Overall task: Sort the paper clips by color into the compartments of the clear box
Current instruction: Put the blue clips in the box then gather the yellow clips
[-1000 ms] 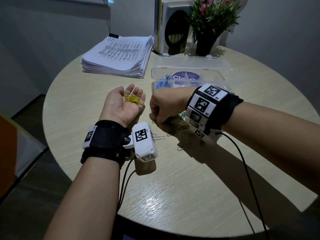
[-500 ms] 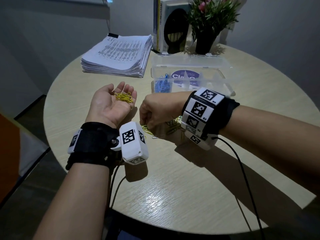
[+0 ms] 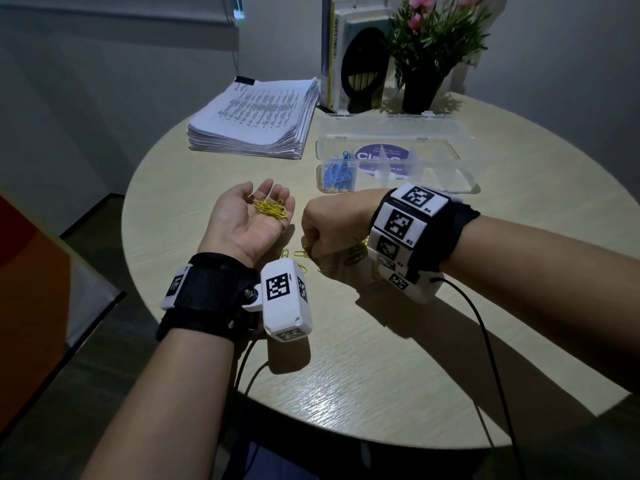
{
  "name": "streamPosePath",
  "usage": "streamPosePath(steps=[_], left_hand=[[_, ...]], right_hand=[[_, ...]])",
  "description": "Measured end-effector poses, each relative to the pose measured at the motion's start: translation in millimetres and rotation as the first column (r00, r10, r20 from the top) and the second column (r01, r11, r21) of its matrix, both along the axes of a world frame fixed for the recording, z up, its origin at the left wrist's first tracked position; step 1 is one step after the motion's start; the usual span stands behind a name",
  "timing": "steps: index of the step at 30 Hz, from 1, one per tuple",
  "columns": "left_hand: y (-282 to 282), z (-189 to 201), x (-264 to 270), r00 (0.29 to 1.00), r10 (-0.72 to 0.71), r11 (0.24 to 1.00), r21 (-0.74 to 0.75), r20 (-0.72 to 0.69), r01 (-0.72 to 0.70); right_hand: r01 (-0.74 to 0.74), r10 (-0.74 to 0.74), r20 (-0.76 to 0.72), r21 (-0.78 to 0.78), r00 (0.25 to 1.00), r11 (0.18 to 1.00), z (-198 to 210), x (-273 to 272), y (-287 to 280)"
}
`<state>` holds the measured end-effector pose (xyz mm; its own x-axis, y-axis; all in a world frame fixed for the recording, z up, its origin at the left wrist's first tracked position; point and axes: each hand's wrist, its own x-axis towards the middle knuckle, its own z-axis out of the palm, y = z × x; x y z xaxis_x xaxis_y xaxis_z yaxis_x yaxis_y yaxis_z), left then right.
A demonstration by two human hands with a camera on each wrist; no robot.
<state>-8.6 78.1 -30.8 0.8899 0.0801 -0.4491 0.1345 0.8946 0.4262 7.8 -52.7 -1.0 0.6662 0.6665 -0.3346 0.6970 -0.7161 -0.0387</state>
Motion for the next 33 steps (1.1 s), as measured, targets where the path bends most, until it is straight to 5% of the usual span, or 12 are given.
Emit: streamPosePath(steps=[4,18,22,27,33], left_hand=[[2.3,0.7,-2.4,1.0,-0.001,1.0,0.025,-0.008,0.001],[-12.7,-3.6,-11.3,0.993,-0.111,0.994,0.019,-0.045,0.111],[-21.9,-1.6,-14.4,0.989,-0.144,0.989,-0.043,0.016,0.145],[-16.7,-0.8,-15.7,0.995,-0.097,0.995,-0.017,-0.01,0.097],[7.0,3.0,-21.8,0.998,-0.009,0.997,0.076,-0.057,0.013]], right_hand=[[0.035,-0.037,-0.067,-0.032,0.997,0.999,-0.5,-0.1,-0.5],[0.118,-0.104,-0.06,0.356,0.993,0.927,35.9,3.8,-4.7],[0.078,-0.091,0.015,0.382,0.996,0.921,36.0,2.9,2.4],[0.144,-0.121,-0.078,0.445,0.99,0.884,32.6,3.0,-1.7],[0.166,-0.131,-0.139,0.278,0.982,0.946,19.9,-7.2,0.8]])
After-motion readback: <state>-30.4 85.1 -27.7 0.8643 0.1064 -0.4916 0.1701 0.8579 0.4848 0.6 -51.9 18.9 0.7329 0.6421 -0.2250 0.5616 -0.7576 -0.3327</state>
